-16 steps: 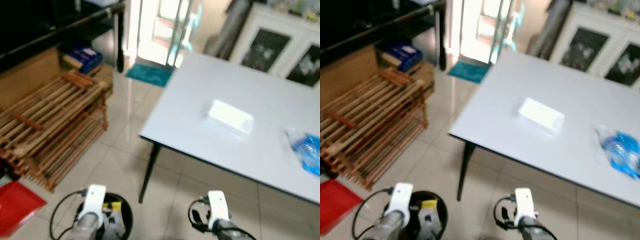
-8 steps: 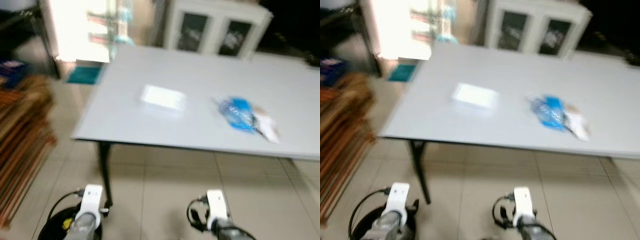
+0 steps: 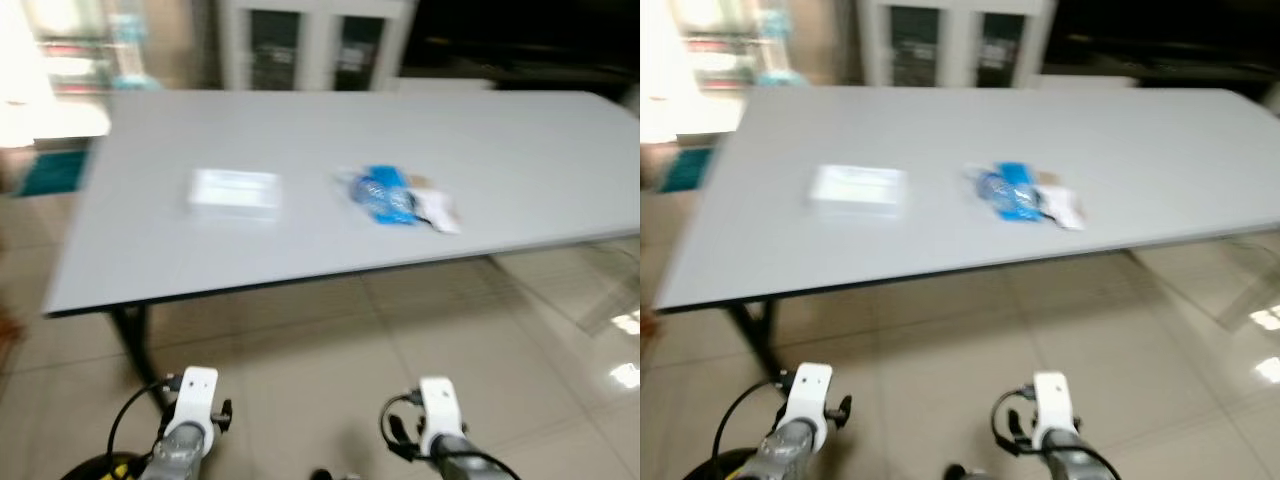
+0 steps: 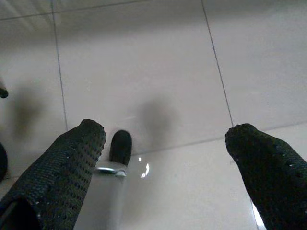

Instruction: Picking trash to rubbish bin

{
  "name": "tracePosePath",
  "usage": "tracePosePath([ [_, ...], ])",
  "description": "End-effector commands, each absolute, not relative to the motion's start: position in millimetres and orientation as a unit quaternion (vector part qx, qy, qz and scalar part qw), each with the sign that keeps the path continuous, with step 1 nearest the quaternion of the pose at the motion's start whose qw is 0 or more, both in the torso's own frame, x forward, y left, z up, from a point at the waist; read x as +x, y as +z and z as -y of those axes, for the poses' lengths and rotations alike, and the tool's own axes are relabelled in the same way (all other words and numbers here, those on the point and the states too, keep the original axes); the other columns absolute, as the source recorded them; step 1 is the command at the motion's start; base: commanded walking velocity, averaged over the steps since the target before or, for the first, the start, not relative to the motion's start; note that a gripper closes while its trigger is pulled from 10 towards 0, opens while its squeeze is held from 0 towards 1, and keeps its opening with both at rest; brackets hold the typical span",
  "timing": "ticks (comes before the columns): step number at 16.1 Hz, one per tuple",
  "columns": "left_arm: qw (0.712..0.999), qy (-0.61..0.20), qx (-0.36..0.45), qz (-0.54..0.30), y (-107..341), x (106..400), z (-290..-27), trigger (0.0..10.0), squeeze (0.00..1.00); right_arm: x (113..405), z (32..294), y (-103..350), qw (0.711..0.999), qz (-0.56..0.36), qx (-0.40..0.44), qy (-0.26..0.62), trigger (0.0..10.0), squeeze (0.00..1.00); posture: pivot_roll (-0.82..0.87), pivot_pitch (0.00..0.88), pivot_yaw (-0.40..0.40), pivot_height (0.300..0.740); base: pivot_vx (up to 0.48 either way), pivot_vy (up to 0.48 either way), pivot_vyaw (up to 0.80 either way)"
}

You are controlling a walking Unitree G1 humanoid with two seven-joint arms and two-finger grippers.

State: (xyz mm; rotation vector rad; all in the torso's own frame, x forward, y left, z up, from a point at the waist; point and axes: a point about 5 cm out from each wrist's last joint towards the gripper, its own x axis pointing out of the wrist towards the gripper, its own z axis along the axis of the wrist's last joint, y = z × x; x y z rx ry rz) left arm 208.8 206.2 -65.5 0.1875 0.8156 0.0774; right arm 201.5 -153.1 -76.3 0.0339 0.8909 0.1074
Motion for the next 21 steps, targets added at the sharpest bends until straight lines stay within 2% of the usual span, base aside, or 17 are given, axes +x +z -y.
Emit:
tracePosePath([
  [1, 0.913, 0.034, 0.088, -0.396, -65, 210, -204, 10.0, 0.00, 198, 158, -78, 0.897, -0.440, 0.010, 0.046, 10.0, 0.00, 0.04, 0.028, -0.095, 0.740, 0.000, 0.000, -0.76],
  [8, 0.912, 0.032, 0.097, -0.396, -66, 208, -206, 10.0, 0.00, 198, 157, -78, 0.899, -0.434, 0.013, 0.046, 10.0, 0.00, 0.06, 0.008, -0.088, 0.740, 0.000, 0.000, 0.00],
  [14, 0.909, 0.025, 0.128, -0.397, -61, 210, -226, 10.0, 0.00, 195, 143, -80, 0.900, -0.434, 0.037, 0.038, 10.0, 0.00, 0.07, 0.000, -0.010, 0.740, 0.000, 0.000, 0.00],
  [21, 0.907, 0.016, 0.149, -0.393, -57, 218, -225, 10.0, 0.00, 197, 141, -79, 0.900, -0.433, 0.039, 0.037, 10.0, 0.00, 0.05, 0.000, -0.007, 0.740, 0.000, 0.000, 0.00],
])
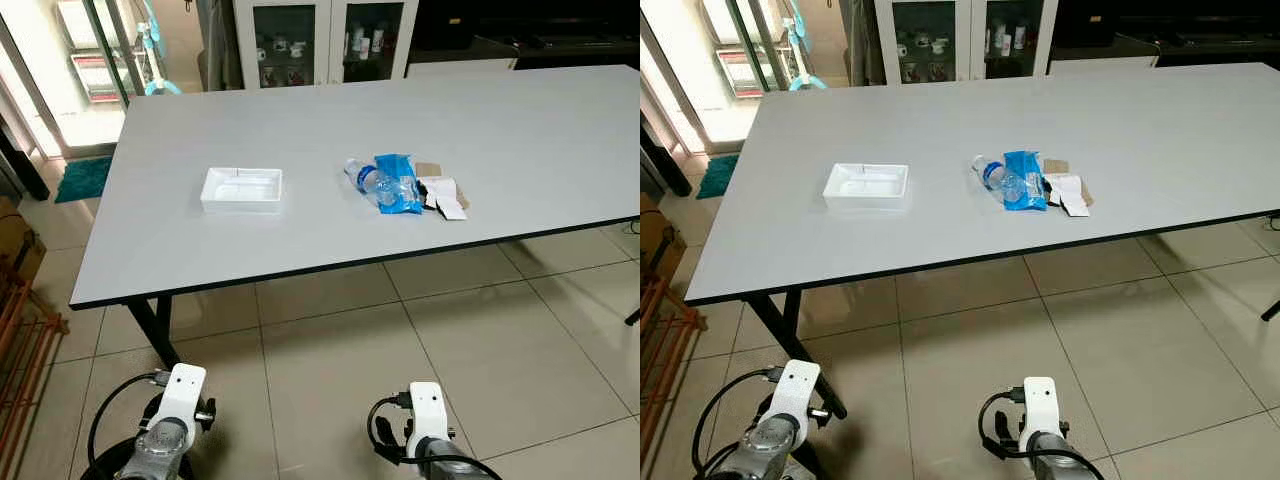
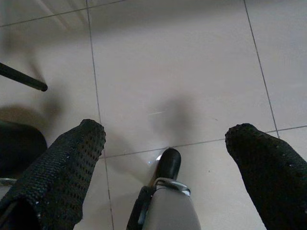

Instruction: Picking trash to rubbish bin

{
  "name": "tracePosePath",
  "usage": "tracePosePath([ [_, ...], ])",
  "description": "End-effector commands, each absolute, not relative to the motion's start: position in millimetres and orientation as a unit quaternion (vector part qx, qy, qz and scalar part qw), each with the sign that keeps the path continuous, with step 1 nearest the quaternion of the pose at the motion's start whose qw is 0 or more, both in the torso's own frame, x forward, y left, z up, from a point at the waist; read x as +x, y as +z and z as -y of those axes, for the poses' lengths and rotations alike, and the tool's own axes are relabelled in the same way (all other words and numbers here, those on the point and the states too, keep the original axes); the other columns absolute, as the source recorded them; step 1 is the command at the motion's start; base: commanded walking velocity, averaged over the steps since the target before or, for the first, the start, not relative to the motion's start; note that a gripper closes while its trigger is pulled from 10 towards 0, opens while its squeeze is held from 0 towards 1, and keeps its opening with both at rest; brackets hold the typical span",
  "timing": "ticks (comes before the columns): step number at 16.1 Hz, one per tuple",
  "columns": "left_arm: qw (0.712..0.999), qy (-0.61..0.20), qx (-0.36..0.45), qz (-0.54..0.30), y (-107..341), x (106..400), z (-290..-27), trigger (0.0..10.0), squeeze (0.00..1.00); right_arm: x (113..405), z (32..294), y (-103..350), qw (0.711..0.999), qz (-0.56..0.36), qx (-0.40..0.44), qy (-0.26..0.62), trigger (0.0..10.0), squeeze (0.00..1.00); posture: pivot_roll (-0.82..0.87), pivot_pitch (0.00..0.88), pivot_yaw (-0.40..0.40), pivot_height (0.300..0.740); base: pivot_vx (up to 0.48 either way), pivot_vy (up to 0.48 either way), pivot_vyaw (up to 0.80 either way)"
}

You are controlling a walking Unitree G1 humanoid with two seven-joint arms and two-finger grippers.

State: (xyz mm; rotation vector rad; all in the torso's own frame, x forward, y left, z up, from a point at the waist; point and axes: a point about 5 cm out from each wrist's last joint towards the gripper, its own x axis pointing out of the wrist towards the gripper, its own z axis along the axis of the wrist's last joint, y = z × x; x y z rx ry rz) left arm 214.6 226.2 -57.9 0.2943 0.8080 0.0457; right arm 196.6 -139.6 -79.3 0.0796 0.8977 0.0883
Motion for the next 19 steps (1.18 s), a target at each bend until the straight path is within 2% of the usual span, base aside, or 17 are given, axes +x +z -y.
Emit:
tracePosePath([
  [1, 0.908, 0.019, 0.148, -0.392, -57.0, 218.1, -222.8, 10.0, 0.00, 197.1, 143.2, -79.0, 0.900, -0.433, 0.035, 0.039, 10.0, 0.00, 0.05, 0.000, -0.015, 0.740, 0.000, -0.356, 0.00],
  [9, 0.907, 0.027, 0.143, -0.395, -58.6, 216.3, -221.0, 10.0, 0.00, 197.8, 144.7, -78.5, 0.901, -0.430, 0.021, 0.049, 10.0, 0.00, 0.05, 0.000, -0.020, 0.740, 0.000, -0.304, 0.00],
  [13, 0.908, 0.028, 0.141, -0.393, -58.2, 217.6, -219.3, 10.0, 0.00, 198.0, 147.0, -78.1, 0.903, -0.427, 0.024, 0.044, 10.0, 0.00, 0.05, 0.000, -0.026, 0.740, 0.000, -0.292, 0.64],
  [19, 0.907, 0.031, 0.137, -0.396, -59.9, 214.9, -219.1, 10.0, 0.00, 197.3, 147.9, -78.4, 0.903, -0.427, 0.033, 0.040, 10.0, 0.00, 0.05, 0.000, -0.028, 0.740, 0.000, -0.294, 0.00],
])
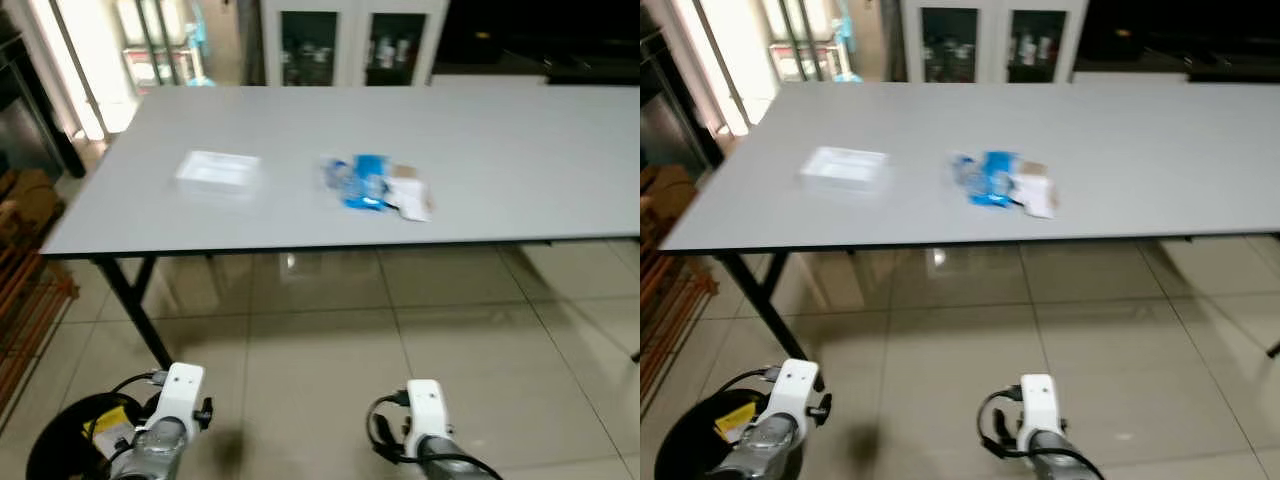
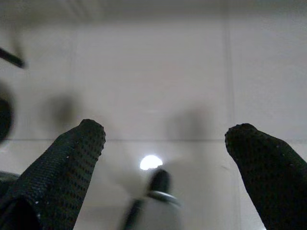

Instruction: Picking trash to rubbish bin

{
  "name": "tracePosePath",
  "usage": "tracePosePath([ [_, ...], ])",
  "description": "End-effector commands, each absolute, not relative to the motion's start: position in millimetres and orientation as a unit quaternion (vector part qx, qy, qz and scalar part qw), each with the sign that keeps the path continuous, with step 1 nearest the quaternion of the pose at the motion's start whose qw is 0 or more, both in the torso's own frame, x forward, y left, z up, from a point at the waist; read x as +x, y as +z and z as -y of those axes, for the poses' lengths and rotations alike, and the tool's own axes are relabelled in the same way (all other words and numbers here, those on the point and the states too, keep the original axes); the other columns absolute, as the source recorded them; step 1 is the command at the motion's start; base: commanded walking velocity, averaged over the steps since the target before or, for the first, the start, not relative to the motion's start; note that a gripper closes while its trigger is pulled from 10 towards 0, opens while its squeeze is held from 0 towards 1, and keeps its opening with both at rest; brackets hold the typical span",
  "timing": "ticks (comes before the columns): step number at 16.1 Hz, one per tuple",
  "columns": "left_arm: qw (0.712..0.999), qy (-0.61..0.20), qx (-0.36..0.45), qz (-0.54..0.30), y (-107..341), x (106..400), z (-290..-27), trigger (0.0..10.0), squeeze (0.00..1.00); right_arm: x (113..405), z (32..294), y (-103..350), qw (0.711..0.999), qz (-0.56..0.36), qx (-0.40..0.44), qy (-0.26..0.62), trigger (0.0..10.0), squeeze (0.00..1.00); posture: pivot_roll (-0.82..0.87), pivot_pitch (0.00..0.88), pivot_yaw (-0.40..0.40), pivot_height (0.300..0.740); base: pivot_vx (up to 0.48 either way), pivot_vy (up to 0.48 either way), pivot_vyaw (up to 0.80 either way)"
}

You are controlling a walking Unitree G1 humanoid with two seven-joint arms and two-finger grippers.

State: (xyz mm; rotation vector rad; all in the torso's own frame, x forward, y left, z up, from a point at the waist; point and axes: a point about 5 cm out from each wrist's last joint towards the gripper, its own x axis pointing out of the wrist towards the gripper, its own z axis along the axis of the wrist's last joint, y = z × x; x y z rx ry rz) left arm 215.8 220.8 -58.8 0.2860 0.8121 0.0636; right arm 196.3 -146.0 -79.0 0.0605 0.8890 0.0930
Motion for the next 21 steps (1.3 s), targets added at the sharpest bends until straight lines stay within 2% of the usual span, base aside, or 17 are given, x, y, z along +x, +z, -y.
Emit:
tracePosePath([
  [1, 0.907, 0.030, 0.137, -0.396, -60, 215, -219, 10.0, 0.00, 197, 148, -78, 0.903, -0.426, 0.034, 0.039, 10.0, 0.00, 0.05, 0.000, -0.028, 0.740, 0.000, -0.289, 0.00],
  [10, 0.909, 0.031, 0.134, -0.394, -59, 217, -216, 10.0, 0.00, 201, 150, -77, 0.905, -0.423, 0.028, 0.043, 10.0, 0.00, 0.05, 0.000, -0.037, 0.740, 0.000, -0.292, 0.00],
  [14, 0.917, 0.021, 0.145, -0.372, -53, 228, -211, 10.0, 0.00, 210, 153, -71, 0.912, -0.407, 0.025, 0.041, 10.0, 0.00, 0.05, 0.000, -0.042, 0.740, 0.000, 0.000, 0.00],
  [17, 0.932, 0.022, 0.155, -0.326, -38, 247, -209, 10.0, 0.00, 231, 155, -57, 0.930, -0.364, 0.021, 0.043, 10.0, 0.00, 0.03, 0.000, -0.047, 0.740, 0.000, 0.000, 0.00],
  [19, 0.956, 0.028, 0.171, -0.237, -8, 278, -208, 10.0, 0.00, 258, 159, -35, 0.954, -0.297, 0.009, 0.043, 10.0, 0.00, 0.02, 0.000, -0.046, 0.740, 0.000, 0.000, 0.00],
  [21, 0.967, 0.022, 0.182, -0.177, 12, 294, -204, 10.0, 0.00, 276, 163, -17, 0.969, -0.246, 0.005, 0.037, 10.0, 0.00, 0.02, 0.000, -0.050, 0.740, 0.000, 0.000, 0.00],
])
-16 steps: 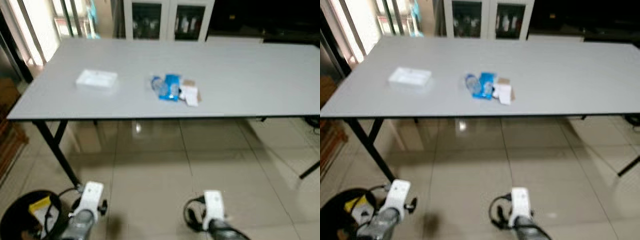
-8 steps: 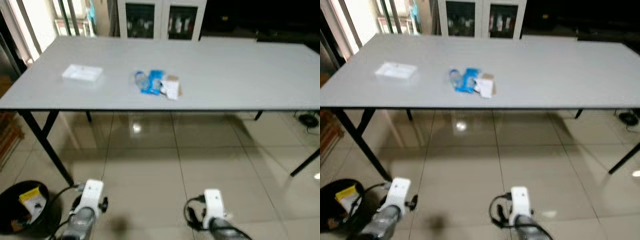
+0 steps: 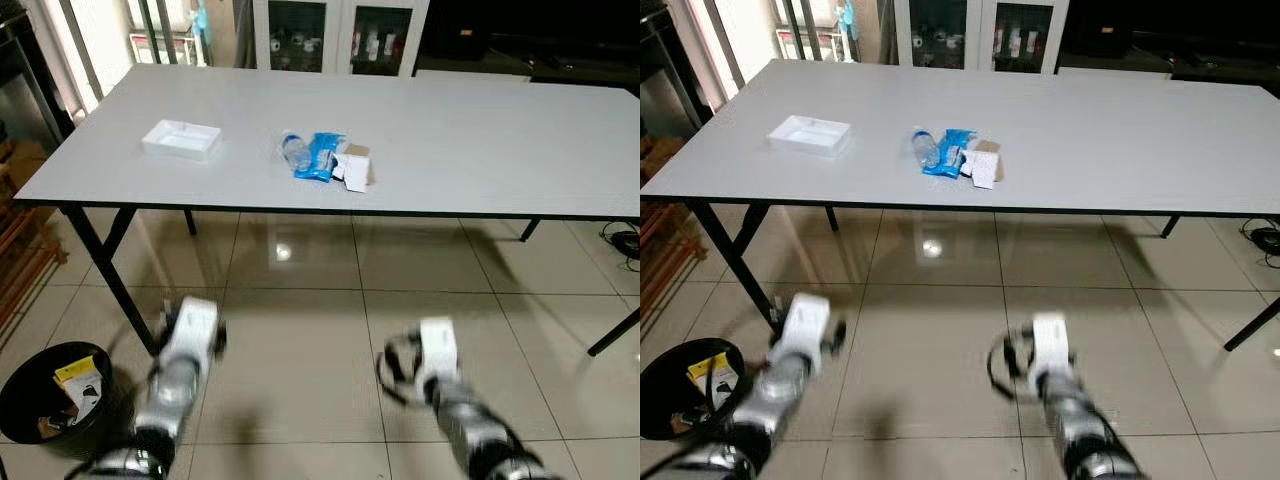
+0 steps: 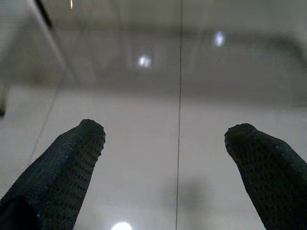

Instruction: Picking trash to rubbish bin

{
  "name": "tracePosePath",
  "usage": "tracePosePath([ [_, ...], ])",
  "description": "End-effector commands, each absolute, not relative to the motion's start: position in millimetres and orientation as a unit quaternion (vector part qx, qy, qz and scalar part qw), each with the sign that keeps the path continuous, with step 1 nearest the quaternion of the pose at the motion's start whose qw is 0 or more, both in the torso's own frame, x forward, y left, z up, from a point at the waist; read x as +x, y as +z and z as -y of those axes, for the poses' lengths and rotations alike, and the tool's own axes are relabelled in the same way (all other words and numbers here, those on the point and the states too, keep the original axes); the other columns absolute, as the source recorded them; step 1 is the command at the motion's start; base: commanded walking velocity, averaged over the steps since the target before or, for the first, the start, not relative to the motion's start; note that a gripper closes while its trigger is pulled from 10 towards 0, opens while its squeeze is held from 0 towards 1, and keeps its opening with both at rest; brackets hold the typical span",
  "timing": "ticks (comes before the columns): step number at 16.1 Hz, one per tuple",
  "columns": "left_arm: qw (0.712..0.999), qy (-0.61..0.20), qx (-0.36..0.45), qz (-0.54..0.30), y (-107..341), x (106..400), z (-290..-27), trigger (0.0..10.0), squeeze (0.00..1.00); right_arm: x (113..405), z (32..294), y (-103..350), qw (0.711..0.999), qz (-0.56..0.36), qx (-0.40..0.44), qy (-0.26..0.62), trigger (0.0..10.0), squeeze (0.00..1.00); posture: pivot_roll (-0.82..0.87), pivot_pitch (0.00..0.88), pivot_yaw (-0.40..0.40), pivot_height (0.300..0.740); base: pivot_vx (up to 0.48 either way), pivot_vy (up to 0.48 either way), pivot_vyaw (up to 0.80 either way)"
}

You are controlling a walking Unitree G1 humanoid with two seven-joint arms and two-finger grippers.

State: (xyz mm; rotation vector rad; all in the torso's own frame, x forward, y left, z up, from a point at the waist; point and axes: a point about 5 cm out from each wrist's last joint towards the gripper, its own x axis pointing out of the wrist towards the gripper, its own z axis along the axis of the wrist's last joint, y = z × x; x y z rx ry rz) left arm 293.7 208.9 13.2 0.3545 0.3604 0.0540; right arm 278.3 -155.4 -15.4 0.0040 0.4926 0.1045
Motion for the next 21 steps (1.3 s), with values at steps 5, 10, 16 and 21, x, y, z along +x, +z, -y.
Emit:
tracePosePath([
  [5, 0.982, 0.023, 0.175, 0.063, 110, 339, -183, 10.0, 0.00, 344, 156, 97, 0.999, 0.022, -0.008, 0.040, 10.0, 0.00, 0.02, 0.000, -0.058, 0.740, 0.000, 0.000, 0.00],
  [10, 0.973, 0.004, 0.131, 0.190, 194, 359, -149, 10.0, 0.00, 360, 138, 179, 0.984, 0.173, 0.017, 0.045, 10.0, 0.00, 0.02, 0.000, -0.062, 0.740, 0.000, 0.000, 0.00],
  [16, 0.981, 0.007, 0.117, 0.152, 185, 357, -143, 10.0, 0.00, 360, 123, 176, 0.988, 0.143, 0.029, 0.050, 10.0, 0.00, 0.02, 0.000, -0.071, 0.740, 0.235, 0.000, 0.00],
  [21, 0.982, 0.013, 0.125, 0.142, 186, 356, -148, 10.0, 0.00, 365, 125, 182, 0.990, 0.135, 0.028, 0.039, 10.0, 0.00, 0.03, 0.000, -0.068, 0.740, 0.413, 0.000, 0.00],
])
